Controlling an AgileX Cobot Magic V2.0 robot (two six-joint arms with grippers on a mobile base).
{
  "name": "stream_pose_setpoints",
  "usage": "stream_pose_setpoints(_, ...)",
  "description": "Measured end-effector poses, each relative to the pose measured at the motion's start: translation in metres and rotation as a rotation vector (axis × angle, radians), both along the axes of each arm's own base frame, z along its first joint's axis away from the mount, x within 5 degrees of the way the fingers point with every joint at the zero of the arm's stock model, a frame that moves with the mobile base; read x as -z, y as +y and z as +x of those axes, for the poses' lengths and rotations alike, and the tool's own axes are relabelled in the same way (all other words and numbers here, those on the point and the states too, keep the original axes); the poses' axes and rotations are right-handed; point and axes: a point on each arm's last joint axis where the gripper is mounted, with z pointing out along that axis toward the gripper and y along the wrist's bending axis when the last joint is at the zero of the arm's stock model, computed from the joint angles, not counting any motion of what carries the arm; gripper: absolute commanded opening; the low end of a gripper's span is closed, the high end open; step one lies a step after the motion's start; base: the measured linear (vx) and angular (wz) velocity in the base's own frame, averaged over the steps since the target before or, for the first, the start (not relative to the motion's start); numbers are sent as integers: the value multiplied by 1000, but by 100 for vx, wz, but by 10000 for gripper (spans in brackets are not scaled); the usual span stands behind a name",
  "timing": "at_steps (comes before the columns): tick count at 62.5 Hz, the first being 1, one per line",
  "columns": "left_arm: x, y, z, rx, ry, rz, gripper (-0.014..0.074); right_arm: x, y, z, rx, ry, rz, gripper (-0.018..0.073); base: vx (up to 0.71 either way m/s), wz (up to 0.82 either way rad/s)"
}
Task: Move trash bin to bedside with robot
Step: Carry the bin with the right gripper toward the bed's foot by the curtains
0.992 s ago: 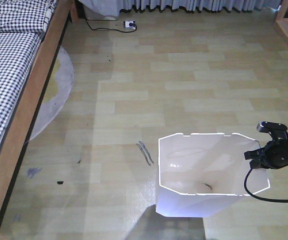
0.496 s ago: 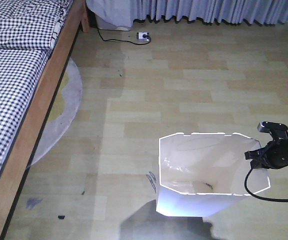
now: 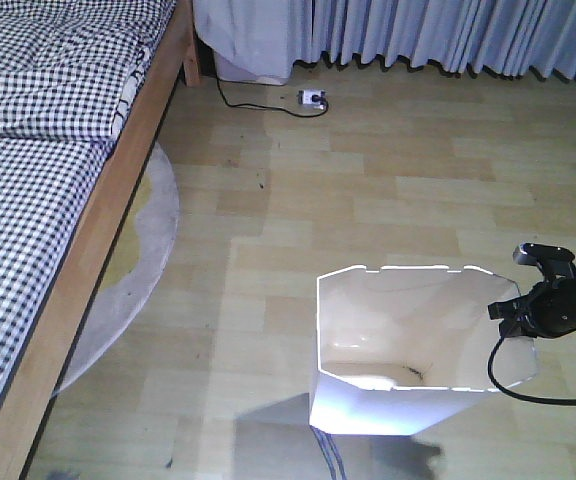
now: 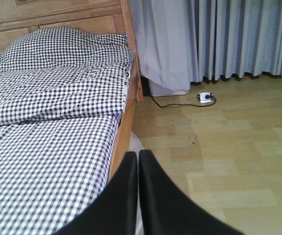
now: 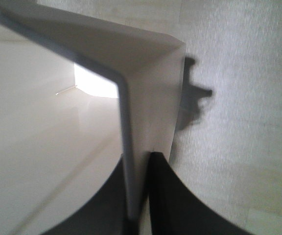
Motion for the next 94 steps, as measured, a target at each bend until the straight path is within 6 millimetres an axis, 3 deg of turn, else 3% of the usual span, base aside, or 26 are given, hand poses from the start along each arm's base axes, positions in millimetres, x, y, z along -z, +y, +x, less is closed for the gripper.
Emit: stream_pose_setpoints(94, 0, 0, 0, 0, 0, 0, -6, 0, 1, 0, -1, 2, 7, -6, 43, 3)
